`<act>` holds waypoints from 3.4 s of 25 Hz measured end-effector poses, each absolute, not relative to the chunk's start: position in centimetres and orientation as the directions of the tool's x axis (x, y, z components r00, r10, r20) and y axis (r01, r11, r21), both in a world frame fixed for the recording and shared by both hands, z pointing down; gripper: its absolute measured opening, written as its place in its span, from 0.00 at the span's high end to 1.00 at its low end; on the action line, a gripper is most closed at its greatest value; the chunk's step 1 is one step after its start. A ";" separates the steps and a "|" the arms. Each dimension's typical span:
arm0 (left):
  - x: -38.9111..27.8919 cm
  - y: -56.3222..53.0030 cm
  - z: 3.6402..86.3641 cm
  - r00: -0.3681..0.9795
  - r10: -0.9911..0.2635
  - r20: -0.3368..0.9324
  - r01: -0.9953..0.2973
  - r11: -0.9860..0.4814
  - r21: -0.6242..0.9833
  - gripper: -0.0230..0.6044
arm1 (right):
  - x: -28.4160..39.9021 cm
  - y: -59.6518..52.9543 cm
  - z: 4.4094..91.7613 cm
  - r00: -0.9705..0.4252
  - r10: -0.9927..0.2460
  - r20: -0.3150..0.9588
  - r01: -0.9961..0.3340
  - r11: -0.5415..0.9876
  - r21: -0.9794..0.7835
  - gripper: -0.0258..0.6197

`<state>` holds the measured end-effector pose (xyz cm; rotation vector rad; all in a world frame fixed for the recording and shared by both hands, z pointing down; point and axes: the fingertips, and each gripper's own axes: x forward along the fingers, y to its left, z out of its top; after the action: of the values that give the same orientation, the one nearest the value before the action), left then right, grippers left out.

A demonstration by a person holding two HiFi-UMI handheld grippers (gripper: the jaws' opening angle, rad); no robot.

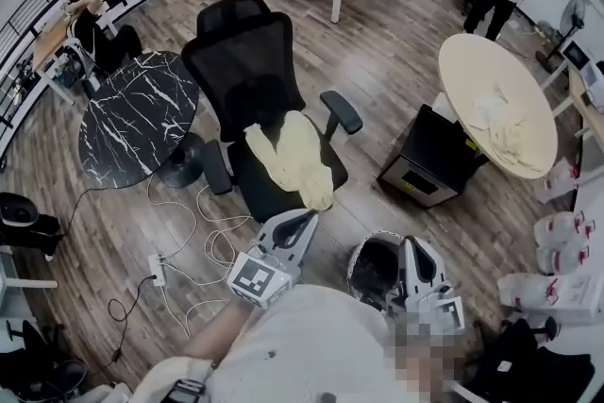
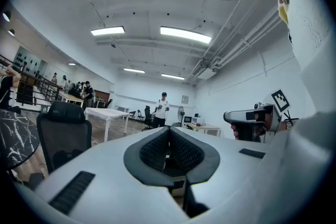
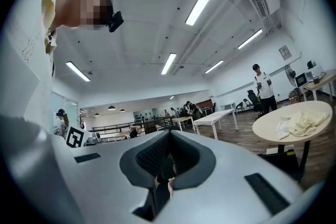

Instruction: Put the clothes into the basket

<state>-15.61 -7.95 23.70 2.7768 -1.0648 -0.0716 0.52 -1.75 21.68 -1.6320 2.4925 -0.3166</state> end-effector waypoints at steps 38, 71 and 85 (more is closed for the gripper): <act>-18.1 -34.2 36.1 0.825 -0.543 0.158 -0.563 -0.761 0.322 0.93 | -4.9 -24.7 26.4 -0.365 -0.923 0.124 -0.902 0.318 -0.292 0.94; -14.8 -41.6 65.3 0.711 -0.516 0.478 -0.694 -0.624 0.359 0.90 | -4.8 -31.4 43.8 -0.501 -0.805 0.317 -0.832 0.349 -0.431 0.94; -16.2 -42.2 78.2 0.622 -0.444 0.645 -0.758 -0.549 0.353 0.79 | -4.3 -33.4 49.9 -0.533 -0.747 0.398 -0.809 0.312 -0.498 0.94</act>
<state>-16.25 -42.24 78.24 2.2242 -0.9385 0.6569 -4.25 -33.38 49.88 -1.5577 2.6180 -1.0866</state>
